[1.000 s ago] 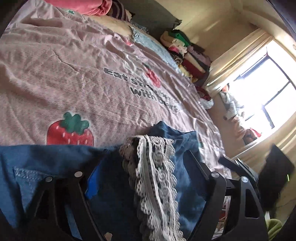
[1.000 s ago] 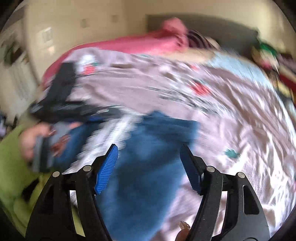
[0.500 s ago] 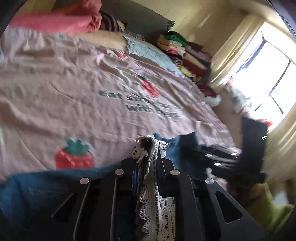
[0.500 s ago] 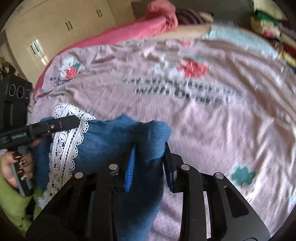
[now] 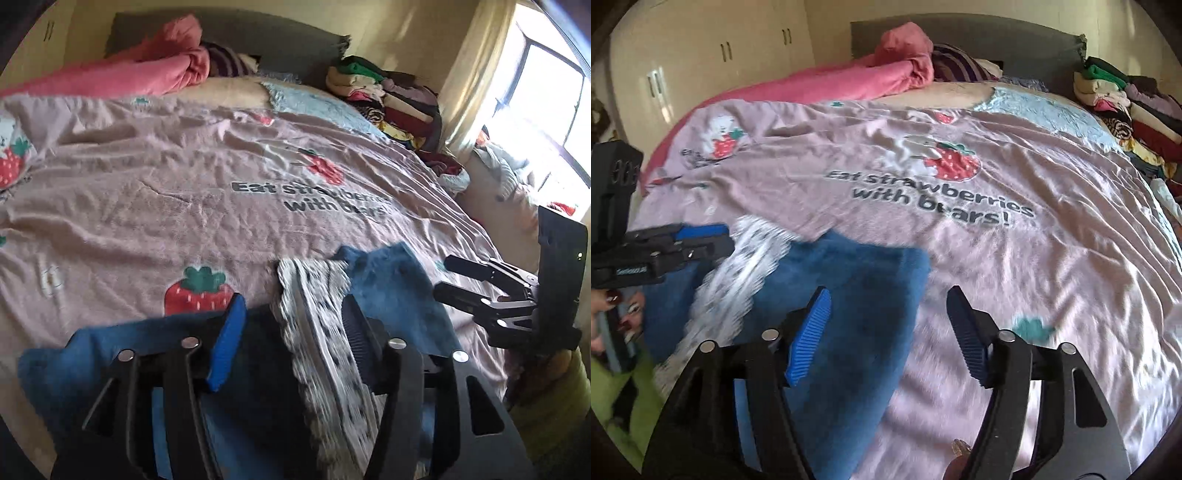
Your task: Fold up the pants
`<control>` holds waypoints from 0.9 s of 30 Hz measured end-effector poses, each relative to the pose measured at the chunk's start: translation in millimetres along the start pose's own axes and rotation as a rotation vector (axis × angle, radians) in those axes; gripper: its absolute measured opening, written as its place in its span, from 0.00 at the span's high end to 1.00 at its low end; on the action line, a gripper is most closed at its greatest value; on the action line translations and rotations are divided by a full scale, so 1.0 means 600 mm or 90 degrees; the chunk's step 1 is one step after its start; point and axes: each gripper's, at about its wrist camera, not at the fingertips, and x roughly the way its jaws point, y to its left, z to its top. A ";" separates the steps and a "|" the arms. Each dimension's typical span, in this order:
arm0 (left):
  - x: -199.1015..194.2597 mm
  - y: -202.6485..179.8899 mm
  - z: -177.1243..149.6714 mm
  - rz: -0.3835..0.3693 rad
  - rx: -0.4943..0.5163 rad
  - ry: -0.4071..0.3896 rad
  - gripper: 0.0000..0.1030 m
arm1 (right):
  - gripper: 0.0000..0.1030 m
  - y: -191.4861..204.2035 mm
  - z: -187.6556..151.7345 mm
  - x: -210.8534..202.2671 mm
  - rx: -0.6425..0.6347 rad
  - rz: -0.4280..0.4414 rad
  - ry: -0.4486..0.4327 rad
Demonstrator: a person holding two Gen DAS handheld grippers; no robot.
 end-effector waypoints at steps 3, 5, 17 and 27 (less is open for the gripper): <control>-0.023 -0.013 -0.025 0.021 0.014 0.012 0.41 | 0.35 0.019 -0.025 -0.028 -0.013 0.009 -0.004; -0.036 -0.029 -0.040 0.033 0.034 0.014 0.40 | 0.34 0.028 -0.041 -0.043 -0.015 0.019 -0.003; -0.076 -0.068 -0.084 0.053 0.056 0.025 0.34 | 0.28 0.076 -0.090 -0.084 -0.044 0.035 0.011; -0.085 -0.100 -0.111 0.040 0.092 0.058 0.71 | 0.42 0.110 -0.107 -0.085 -0.074 0.069 0.028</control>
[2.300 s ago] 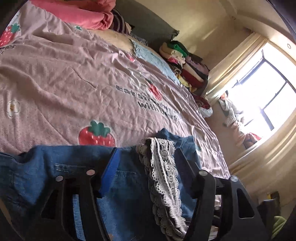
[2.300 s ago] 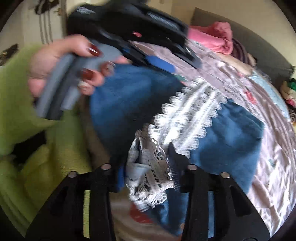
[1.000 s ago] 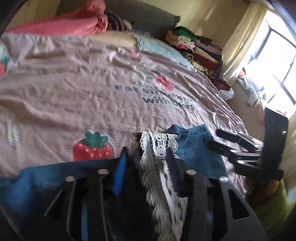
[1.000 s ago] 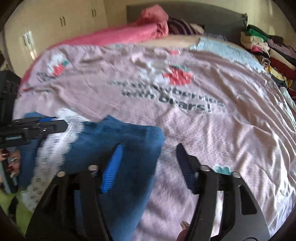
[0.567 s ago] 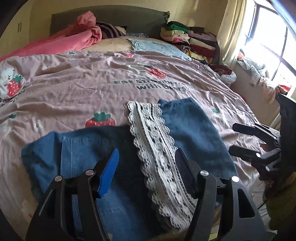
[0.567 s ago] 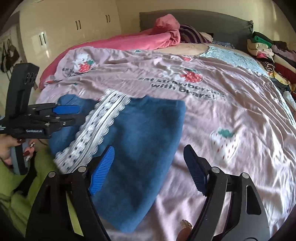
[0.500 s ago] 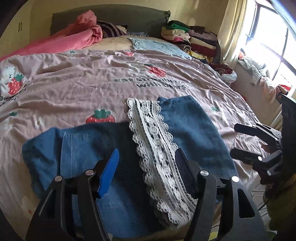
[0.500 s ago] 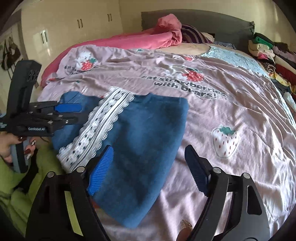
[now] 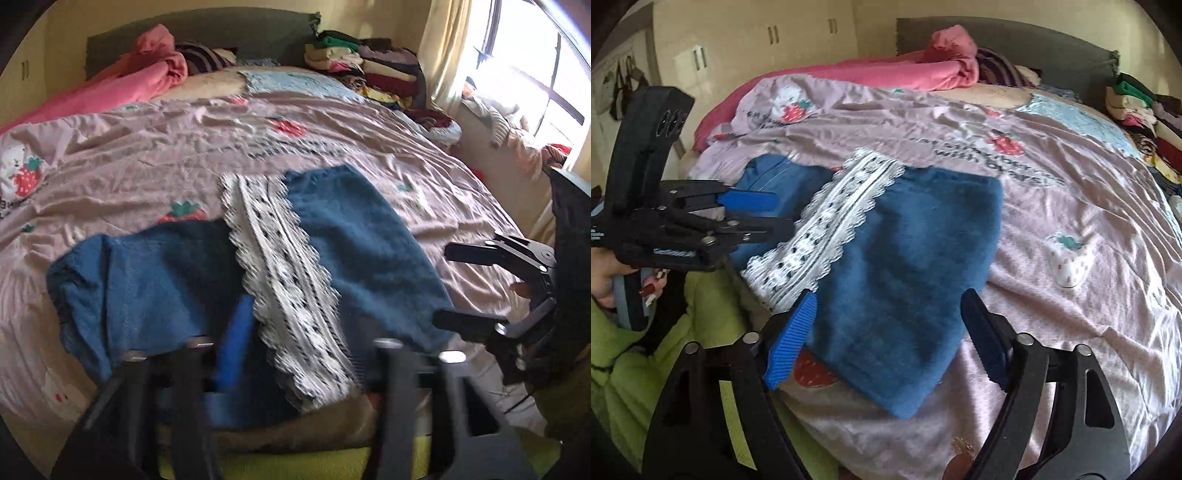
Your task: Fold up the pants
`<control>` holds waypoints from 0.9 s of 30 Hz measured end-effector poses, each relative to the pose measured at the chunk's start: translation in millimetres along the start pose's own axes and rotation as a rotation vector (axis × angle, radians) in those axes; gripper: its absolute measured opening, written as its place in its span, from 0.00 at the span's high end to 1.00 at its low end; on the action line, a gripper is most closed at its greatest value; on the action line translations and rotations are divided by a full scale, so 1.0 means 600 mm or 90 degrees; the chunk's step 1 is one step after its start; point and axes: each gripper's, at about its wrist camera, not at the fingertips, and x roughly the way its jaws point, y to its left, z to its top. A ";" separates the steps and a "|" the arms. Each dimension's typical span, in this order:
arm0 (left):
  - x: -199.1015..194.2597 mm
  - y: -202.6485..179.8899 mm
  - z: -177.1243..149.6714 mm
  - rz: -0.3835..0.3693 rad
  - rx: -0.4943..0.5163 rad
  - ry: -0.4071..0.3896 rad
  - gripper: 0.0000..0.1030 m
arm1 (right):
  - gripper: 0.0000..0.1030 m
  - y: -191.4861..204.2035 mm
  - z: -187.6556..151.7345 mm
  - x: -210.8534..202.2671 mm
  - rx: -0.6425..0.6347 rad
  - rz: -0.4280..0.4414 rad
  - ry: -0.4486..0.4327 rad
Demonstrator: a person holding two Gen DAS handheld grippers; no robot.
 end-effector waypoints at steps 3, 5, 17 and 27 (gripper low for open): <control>0.005 -0.014 -0.017 -0.007 0.020 0.020 0.79 | 0.47 0.008 -0.007 0.007 -0.010 0.006 0.013; 0.009 -0.022 -0.032 -0.010 0.030 0.033 0.79 | 0.48 0.009 -0.013 0.013 -0.013 0.006 0.025; 0.037 -0.003 -0.061 -0.006 0.011 0.075 0.76 | 0.48 -0.016 -0.050 0.046 0.023 -0.025 0.087; -0.014 0.005 -0.046 0.015 -0.007 0.029 0.40 | 0.32 -0.019 -0.013 -0.009 0.048 -0.011 0.010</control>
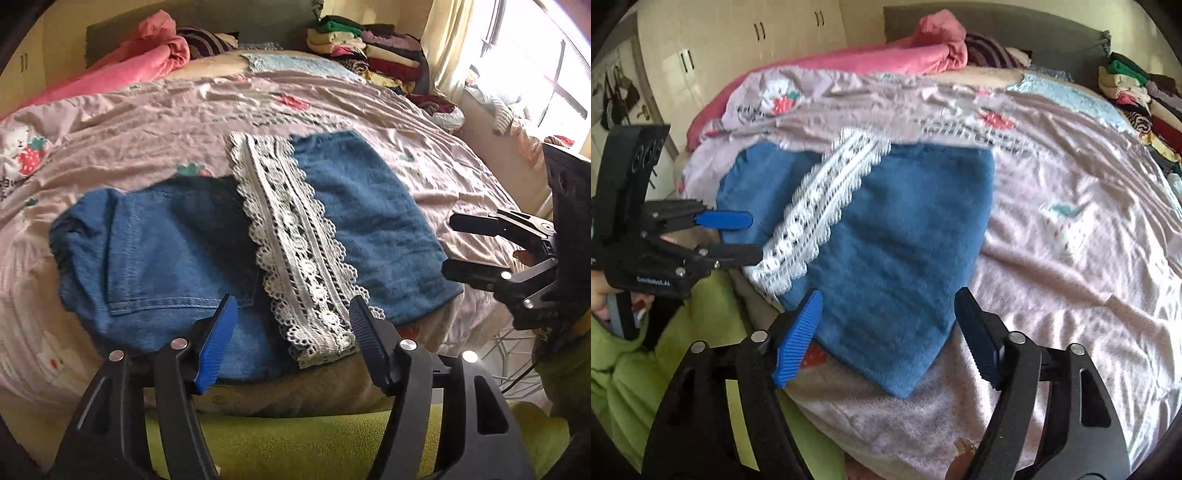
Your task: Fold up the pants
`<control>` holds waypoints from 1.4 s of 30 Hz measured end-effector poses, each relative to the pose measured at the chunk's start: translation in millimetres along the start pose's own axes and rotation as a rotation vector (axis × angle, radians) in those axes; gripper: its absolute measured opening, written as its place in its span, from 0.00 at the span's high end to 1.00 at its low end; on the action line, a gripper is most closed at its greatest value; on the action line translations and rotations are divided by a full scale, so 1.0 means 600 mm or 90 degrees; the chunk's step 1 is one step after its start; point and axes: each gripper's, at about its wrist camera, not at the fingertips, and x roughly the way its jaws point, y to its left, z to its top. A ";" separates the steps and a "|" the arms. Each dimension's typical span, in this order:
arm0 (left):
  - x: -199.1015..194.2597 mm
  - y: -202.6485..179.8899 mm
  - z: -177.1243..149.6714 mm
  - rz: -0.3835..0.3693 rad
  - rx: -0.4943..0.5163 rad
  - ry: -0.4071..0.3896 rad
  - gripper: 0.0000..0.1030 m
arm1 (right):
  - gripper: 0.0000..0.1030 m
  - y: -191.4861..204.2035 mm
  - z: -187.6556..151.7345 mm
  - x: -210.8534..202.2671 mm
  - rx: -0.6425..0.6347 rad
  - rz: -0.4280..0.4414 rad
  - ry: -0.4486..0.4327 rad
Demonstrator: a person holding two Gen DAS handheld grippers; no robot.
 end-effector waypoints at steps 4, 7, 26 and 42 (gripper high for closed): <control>-0.029 0.011 0.008 0.027 -0.012 -0.025 0.19 | 0.25 0.003 0.020 -0.021 -0.002 0.000 -0.031; -0.050 0.025 0.012 0.044 -0.025 -0.042 0.18 | 0.22 0.008 0.038 -0.035 -0.009 -0.001 -0.054; -0.112 0.126 -0.003 0.123 -0.118 -0.082 0.04 | 0.13 0.092 0.128 -0.025 -0.083 0.032 -0.083; -0.099 0.190 -0.031 0.143 -0.177 -0.060 0.04 | 0.12 0.180 0.210 0.080 -0.151 0.086 -0.027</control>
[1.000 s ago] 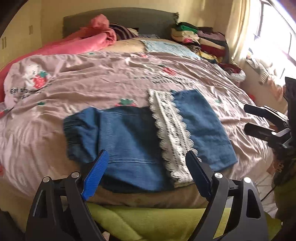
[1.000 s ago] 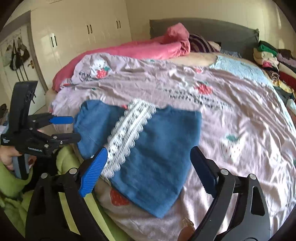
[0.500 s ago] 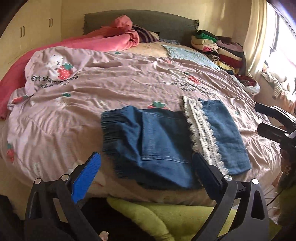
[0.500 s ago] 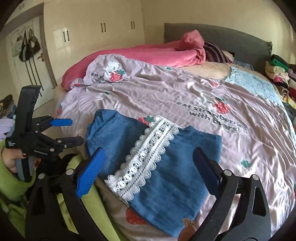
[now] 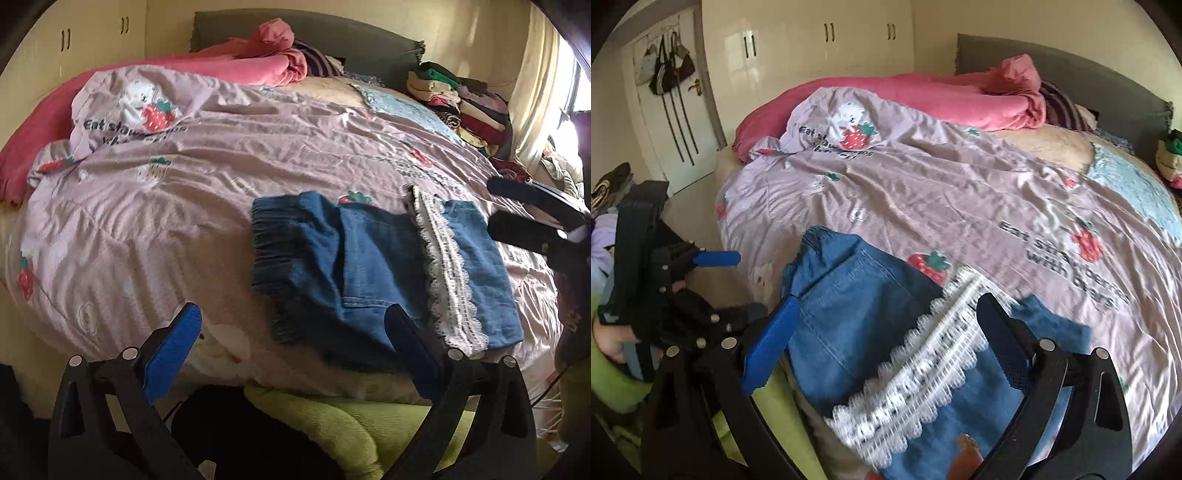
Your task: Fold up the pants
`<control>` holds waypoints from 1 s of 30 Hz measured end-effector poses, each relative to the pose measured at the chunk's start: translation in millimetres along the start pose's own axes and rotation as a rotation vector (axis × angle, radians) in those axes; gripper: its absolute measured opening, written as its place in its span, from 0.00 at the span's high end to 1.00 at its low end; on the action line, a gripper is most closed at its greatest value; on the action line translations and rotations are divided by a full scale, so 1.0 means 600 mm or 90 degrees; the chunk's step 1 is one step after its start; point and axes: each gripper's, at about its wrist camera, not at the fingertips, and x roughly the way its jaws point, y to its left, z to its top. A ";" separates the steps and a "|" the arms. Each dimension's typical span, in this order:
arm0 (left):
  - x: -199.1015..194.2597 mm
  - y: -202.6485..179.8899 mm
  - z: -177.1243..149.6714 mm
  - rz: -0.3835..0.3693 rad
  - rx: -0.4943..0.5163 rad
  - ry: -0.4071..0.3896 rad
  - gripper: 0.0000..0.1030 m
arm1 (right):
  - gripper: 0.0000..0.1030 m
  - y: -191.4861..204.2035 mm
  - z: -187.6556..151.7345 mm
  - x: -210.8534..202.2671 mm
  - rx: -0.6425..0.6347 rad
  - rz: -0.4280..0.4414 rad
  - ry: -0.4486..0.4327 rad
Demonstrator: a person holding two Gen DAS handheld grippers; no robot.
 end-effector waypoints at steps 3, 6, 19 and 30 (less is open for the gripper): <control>0.010 0.011 -0.005 0.003 -0.009 0.010 0.04 | 0.12 0.013 0.017 0.029 -0.019 0.012 0.016; 0.017 0.018 -0.008 0.004 -0.016 0.017 0.04 | 0.12 0.024 0.030 0.055 -0.033 0.020 0.031; 0.059 0.037 -0.015 -0.033 -0.035 0.027 0.06 | 0.12 0.056 0.070 0.178 -0.054 0.099 0.121; 0.096 0.038 -0.026 -0.107 -0.059 0.044 0.35 | 0.44 0.069 0.059 0.285 -0.057 0.150 0.198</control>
